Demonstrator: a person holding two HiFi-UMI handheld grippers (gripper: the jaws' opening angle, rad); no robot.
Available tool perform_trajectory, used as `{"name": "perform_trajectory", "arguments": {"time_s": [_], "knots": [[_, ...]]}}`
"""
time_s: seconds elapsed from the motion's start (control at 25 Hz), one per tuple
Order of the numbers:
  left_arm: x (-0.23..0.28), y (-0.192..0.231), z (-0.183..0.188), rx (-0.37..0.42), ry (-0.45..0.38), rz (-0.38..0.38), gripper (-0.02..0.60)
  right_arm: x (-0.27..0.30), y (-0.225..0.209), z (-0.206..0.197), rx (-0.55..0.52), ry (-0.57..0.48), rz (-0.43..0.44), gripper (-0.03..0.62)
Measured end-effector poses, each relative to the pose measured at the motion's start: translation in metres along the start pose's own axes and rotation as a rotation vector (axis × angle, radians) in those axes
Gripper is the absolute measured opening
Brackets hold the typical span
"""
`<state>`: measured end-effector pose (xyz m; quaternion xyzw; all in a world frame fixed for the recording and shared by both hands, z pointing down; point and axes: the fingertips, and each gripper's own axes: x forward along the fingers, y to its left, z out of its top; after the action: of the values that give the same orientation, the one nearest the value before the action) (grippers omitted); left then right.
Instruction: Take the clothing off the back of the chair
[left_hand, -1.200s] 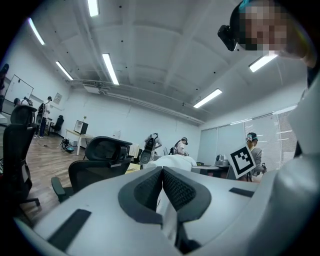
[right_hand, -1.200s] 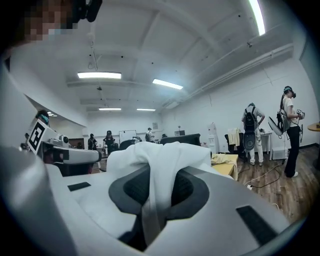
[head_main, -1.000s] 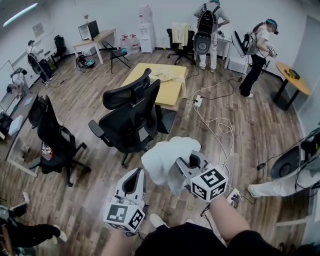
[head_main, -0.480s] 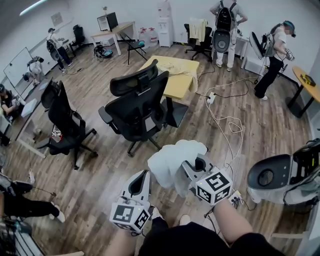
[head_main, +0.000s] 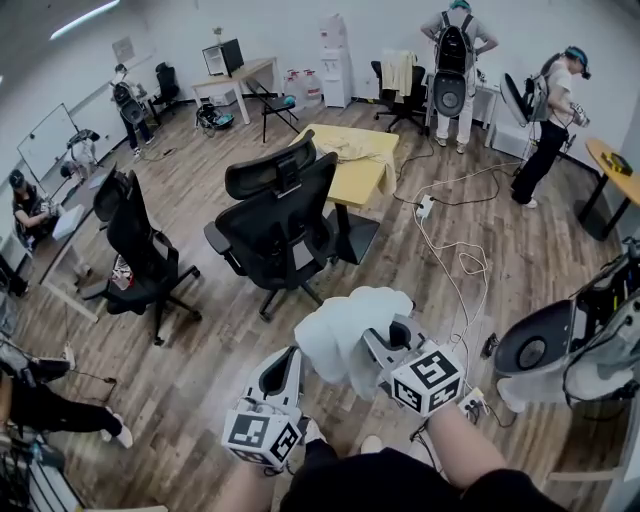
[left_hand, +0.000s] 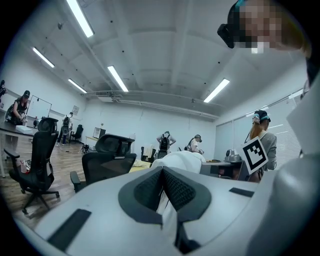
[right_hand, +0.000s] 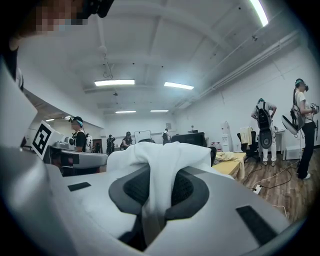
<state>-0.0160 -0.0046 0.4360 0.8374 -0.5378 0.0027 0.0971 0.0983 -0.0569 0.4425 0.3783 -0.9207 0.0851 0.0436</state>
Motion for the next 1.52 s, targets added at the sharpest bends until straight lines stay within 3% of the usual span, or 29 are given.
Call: {"name": "perform_trajectory", "arguments": {"time_s": [1.52], "knots": [[-0.045, -0.037, -0.001, 0.008, -0.026, 0.002, 0.018, -0.055, 0.024, 0.007, -0.016, -0.03, -0.012, 0.067]]}}
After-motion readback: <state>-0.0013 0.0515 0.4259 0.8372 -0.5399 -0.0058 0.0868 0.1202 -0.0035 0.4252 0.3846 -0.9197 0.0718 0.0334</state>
